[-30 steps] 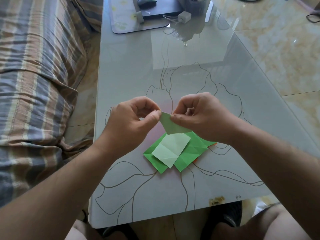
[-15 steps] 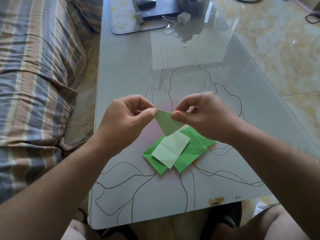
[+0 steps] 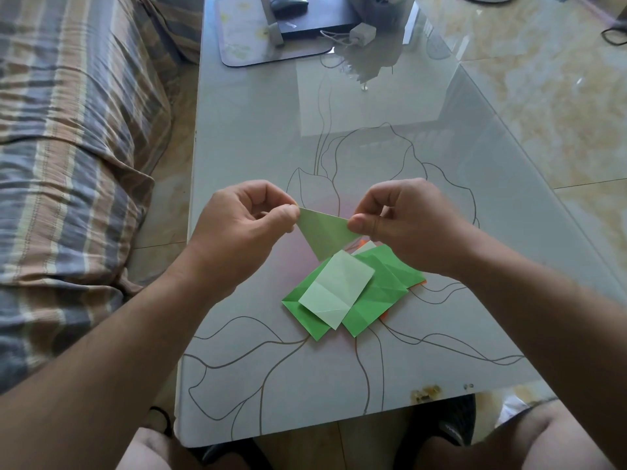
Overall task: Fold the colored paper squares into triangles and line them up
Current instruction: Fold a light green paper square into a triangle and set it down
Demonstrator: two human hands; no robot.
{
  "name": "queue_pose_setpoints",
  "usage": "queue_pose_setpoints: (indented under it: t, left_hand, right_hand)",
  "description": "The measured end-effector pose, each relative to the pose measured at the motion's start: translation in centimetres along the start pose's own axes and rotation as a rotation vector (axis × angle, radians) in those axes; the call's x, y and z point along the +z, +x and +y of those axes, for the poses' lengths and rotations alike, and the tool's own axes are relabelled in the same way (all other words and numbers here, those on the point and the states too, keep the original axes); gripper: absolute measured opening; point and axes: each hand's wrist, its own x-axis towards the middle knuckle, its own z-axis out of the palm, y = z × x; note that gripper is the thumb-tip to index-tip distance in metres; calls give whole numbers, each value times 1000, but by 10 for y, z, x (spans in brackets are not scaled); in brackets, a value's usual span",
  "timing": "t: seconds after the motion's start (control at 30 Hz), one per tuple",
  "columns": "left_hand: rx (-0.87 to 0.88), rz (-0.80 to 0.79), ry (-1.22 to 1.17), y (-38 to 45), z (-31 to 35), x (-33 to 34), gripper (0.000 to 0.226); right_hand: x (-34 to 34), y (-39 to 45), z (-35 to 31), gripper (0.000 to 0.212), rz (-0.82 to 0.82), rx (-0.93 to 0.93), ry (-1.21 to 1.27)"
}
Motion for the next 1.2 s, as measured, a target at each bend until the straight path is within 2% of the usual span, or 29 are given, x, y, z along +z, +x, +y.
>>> queue_pose_setpoints:
  t: [0.13,0.33,0.47,0.63,0.8,0.97,1.2]
  left_hand:
    - [-31,-46,36,1,1,-3,12]
    - [-99,-83,36,4,5,-10,4]
    - [-117,-106,62,5,4,-9,8]
    - [-140,-50,70,6,1,-7,18]
    - [-171,-83,87,6,-2,-9,25]
    - [-120,-50,106,7,1,-9,11]
    - [-66,-74,147,5,3,-6,15]
  right_hand:
    - [-3,3,4,19,39,8,-60]
    - [-11,4,9,14,-6,16,-140]
    - [-8,3,10,16,-20,26,-206]
    - [-8,7,12,22,-5,18,-177]
    - [-7,6,10,22,-21,18,-209]
    - [-10,6,11,26,11,50,-141]
    - [-10,5,12,26,-33,98,-46]
